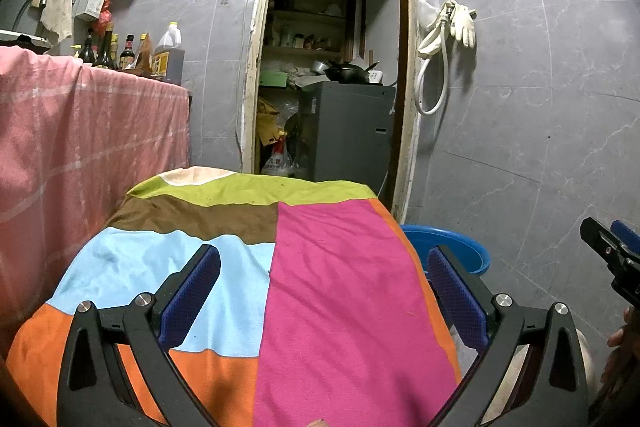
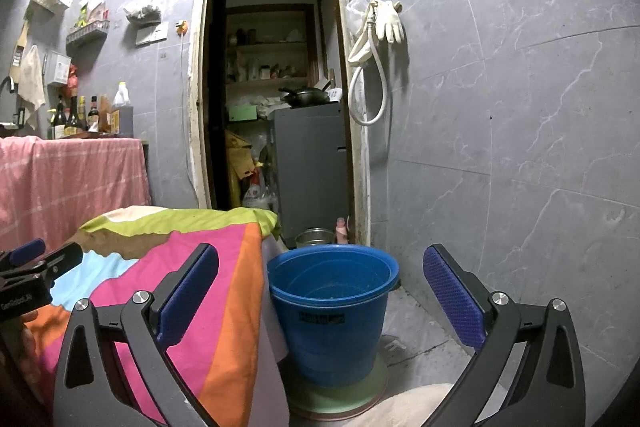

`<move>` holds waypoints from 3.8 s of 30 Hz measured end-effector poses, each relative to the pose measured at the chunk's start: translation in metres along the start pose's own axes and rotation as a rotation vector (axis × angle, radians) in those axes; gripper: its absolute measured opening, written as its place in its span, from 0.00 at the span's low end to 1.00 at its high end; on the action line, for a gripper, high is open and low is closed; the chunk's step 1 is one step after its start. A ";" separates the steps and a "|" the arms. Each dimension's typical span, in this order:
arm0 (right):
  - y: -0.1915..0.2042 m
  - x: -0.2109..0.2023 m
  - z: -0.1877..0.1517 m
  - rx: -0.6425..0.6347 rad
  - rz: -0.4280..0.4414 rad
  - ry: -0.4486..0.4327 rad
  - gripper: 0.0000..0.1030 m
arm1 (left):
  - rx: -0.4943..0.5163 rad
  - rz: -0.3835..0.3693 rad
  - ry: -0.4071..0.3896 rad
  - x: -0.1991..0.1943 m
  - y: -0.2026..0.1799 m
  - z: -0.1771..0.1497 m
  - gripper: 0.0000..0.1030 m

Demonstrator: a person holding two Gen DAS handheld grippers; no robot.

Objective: Collect trash

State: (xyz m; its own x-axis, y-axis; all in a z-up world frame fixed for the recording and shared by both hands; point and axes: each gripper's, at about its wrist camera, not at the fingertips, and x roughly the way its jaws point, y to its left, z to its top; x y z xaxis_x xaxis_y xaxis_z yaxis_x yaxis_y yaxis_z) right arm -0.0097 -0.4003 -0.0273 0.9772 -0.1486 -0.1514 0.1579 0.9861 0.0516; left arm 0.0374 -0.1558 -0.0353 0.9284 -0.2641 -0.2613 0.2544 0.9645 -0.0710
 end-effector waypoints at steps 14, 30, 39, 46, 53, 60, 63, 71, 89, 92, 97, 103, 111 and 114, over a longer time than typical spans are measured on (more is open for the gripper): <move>-0.001 0.001 0.000 0.000 0.000 0.001 1.00 | 0.002 0.000 0.002 0.001 0.002 0.000 0.99; 0.000 0.001 0.000 0.002 -0.001 0.002 1.00 | 0.004 0.003 0.002 0.001 0.002 -0.001 0.99; 0.000 0.001 0.000 0.003 -0.001 0.001 1.00 | 0.004 0.001 0.002 0.001 0.003 -0.001 0.99; 0.000 0.001 0.000 0.003 -0.002 0.003 1.00 | 0.006 0.001 0.001 0.001 0.003 -0.001 0.99; 0.000 0.001 0.000 0.004 -0.001 0.004 1.00 | 0.005 0.000 0.002 0.001 0.004 -0.001 0.99; 0.000 0.000 0.000 0.005 -0.001 0.003 1.00 | 0.005 0.000 0.001 0.001 0.004 -0.001 0.99; 0.000 0.001 0.000 0.005 -0.001 0.004 1.00 | 0.007 0.001 0.001 0.001 0.004 -0.001 0.99; 0.000 0.000 0.000 0.006 -0.001 0.004 1.00 | 0.005 0.002 0.003 0.001 0.004 -0.001 0.99; 0.001 0.000 0.000 0.008 -0.002 0.006 1.00 | 0.004 0.000 0.003 0.001 0.006 -0.001 0.99; 0.001 0.000 0.000 0.008 -0.002 0.006 1.00 | 0.005 0.000 0.002 0.001 0.007 -0.001 0.99; 0.001 0.000 0.001 0.010 -0.002 0.009 1.00 | 0.005 -0.001 0.004 0.001 0.007 -0.001 0.99; 0.002 0.000 0.001 0.008 -0.003 0.007 1.00 | 0.007 -0.001 0.003 0.001 0.007 -0.001 0.99; 0.002 -0.001 0.000 0.008 -0.003 0.007 1.00 | -0.002 0.003 0.002 0.001 0.008 -0.002 0.99; 0.002 0.000 0.000 0.010 -0.003 0.008 1.00 | -0.002 0.013 0.007 0.002 0.009 -0.004 0.99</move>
State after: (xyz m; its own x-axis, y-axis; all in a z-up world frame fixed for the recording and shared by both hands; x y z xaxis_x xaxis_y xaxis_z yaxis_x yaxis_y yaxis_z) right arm -0.0097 -0.3978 -0.0268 0.9755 -0.1512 -0.1596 0.1626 0.9848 0.0608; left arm 0.0404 -0.1470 -0.0398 0.9298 -0.2515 -0.2688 0.2418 0.9679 -0.0693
